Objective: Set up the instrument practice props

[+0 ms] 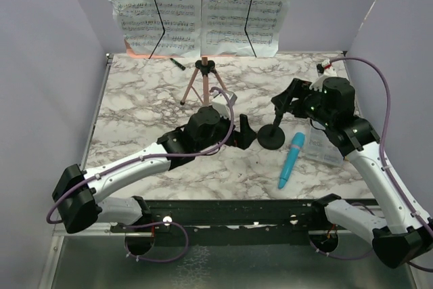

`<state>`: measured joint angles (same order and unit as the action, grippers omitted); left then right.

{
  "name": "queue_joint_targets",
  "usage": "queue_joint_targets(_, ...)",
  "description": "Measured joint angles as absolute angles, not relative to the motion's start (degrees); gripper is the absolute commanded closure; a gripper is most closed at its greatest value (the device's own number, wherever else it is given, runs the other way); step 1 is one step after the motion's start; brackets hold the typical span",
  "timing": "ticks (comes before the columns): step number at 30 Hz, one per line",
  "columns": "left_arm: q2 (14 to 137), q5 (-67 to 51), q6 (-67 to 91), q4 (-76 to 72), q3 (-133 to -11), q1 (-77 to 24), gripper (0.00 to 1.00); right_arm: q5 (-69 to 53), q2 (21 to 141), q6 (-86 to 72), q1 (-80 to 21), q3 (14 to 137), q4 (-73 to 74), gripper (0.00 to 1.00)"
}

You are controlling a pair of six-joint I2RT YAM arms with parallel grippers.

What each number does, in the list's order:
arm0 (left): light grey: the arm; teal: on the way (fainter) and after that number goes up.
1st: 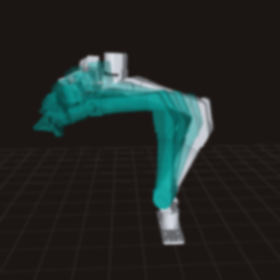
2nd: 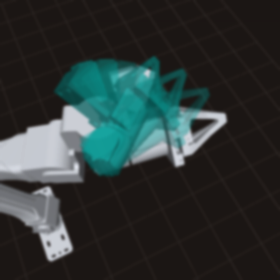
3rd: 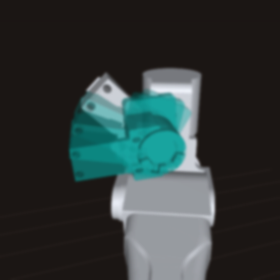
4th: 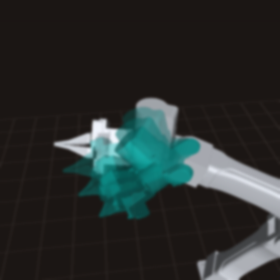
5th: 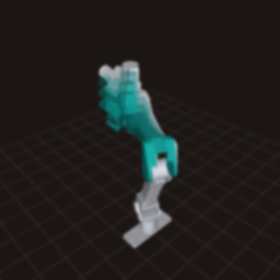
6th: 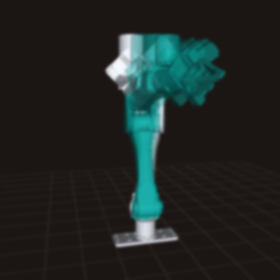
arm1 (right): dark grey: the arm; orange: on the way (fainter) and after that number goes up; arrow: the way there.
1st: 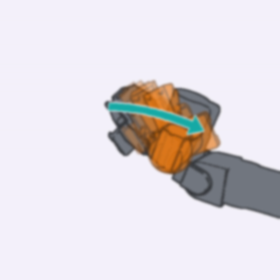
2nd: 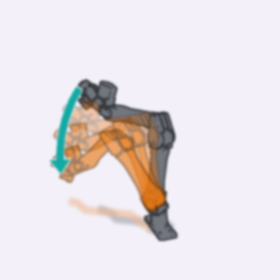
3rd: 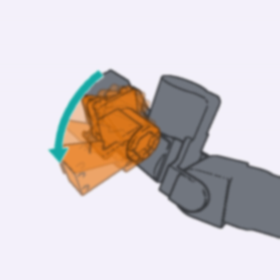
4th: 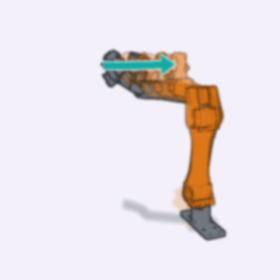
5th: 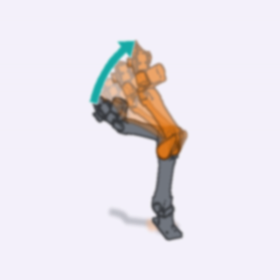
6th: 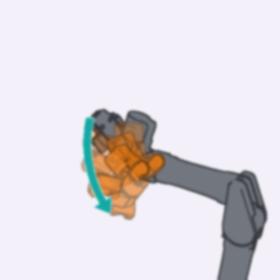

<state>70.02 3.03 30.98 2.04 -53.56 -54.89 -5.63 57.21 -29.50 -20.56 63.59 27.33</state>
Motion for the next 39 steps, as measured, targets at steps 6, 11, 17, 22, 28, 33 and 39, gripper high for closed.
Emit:
queue_joint_targets(6,76.53,1.45,28.27,-0.67,-58.52,-55.22,0.01,-0.32,57.36,-27.49,-16.88,63.55,32.29,0.17)
queue_joint_targets(11,80.07,-1.04,21.67,-1.76,-62.89,-55.24,0.01,-6.17,57.43,-27.64,-6.57,61.04,32.01,0.18)
queue_joint_targets(17,80.64,-2.59,16.38,-2.81,-64.93,-55.24,0.01,-20.73,60.23,-32.12,-0.60,53.95,26.89,0.21)
queue_joint_targets(22,79.85,-2.83,15.90,-2.98,-64.27,-55.24,0.01,-30.30,61.06,-37.89,-0.27,49.52,18.61,0.24)
queue_joint_targets(28,76.42,-2.83,17.34,-3.40,-61.17,-55.24,0.01,-36.97,63.96,-42.52,1.56,47.00,10.63,0.40)
queue_joint_targets(33,74.37,-2.79,18.06,-3.55,-58.72,-55.24,0.01,-40.82,64.99,-45.12,2.31,46.39,6.09,0.63)
queue_joint_targets(39,73.65,-2.72,18.35,-3.64,-57.76,-55.24,0.01,-42.68,64.55,-46.46,2.33,45.78,5.15,0.81)
